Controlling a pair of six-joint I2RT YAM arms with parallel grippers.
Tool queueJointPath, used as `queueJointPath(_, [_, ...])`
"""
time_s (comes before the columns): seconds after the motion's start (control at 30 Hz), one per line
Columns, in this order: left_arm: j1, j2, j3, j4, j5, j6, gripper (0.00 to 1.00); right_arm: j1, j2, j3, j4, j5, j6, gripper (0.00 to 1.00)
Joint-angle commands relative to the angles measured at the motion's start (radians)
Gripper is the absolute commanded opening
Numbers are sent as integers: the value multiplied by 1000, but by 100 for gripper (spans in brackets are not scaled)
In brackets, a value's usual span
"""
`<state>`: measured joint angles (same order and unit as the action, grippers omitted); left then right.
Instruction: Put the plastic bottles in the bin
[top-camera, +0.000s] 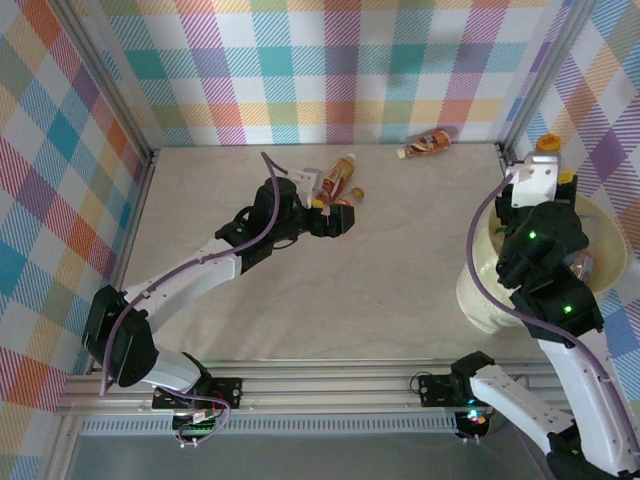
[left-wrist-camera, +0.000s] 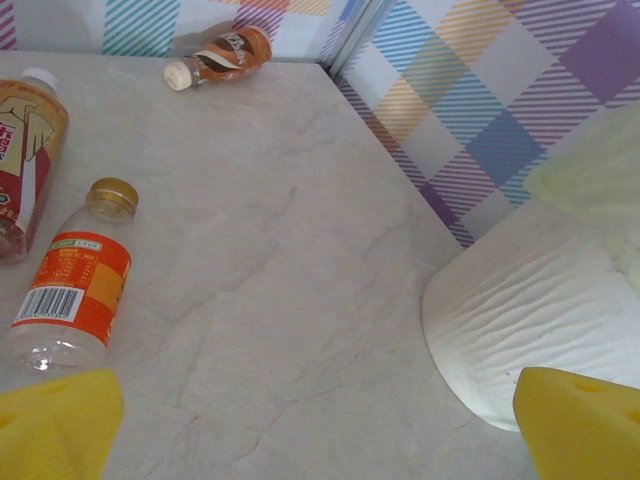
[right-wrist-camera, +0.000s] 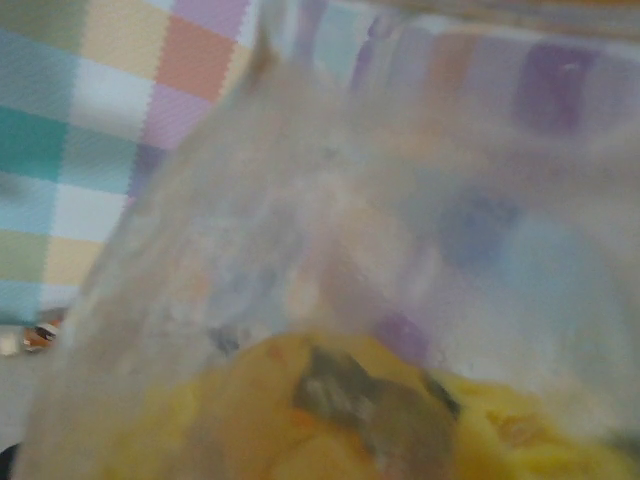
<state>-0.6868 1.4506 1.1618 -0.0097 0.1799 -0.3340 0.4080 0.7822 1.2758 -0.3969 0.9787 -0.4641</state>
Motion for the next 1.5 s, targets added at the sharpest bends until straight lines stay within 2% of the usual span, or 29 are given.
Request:
queueJointPath(0.0, [-6, 19, 48, -10, -19, -20, 100, -84, -24, 2, -78, -68, 130, 42])
queueJointPath(0.23, [-3, 49, 70, -33, -19, -24, 100, -244, 41, 12, -244, -217, 299, 41])
queueJointPath(0.37, [2, 50, 72, -45, -19, -22, 100, -378, 115, 43, -369, -374, 432, 41])
queueJointPath(0.6, [9, 38, 59, -70, -28, -19, 100, -559, 197, 64, -449, -608, 549, 46])
queueJointPath(0.97, [16, 36, 38, -82, -36, -29, 100, -624, 231, 50, -435, -698, 570, 59])
queueJointPath(1.37, [27, 41, 35, -97, -49, -37, 100, -629, 230, 86, -452, -645, 614, 100])
queueJointPath(1.47, [30, 45, 33, -99, -54, -41, 100, -629, 224, 99, -460, -626, 623, 100])
